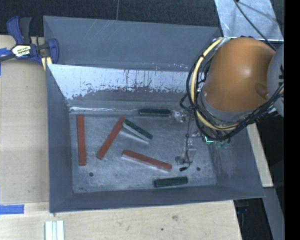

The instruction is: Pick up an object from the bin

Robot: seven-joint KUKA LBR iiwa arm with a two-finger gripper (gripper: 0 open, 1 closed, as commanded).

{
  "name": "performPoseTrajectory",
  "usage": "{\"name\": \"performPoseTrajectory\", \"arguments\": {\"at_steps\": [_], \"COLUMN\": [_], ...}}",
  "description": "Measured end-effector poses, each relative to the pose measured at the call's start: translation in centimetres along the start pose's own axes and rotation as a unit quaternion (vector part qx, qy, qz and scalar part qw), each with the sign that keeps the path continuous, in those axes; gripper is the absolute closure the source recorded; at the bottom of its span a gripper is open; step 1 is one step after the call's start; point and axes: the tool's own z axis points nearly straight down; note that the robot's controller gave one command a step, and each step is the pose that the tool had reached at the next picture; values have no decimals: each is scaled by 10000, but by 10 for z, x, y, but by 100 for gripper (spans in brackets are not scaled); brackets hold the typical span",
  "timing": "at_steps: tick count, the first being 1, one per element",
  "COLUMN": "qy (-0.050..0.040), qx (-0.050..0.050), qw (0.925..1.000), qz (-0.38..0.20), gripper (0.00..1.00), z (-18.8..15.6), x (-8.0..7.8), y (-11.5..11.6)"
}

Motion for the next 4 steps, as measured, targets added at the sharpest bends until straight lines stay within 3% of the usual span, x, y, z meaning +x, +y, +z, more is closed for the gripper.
{"name": "performPoseTrajectory", "arguments": {"at_steps": [1, 2, 3, 4], "qy": [-49, -23, -37, -51], "qx": [1, 3, -3, 3], "qw": [9993, 9956, 9970, 9971], "qz": [-359, -941, -770, -762], "gripper": [0, 0, 0, 100], "z": [15, 170, 168, 167], "x": [-37, -31, 6, 4], "y": [19, -45, -7, -9]}}
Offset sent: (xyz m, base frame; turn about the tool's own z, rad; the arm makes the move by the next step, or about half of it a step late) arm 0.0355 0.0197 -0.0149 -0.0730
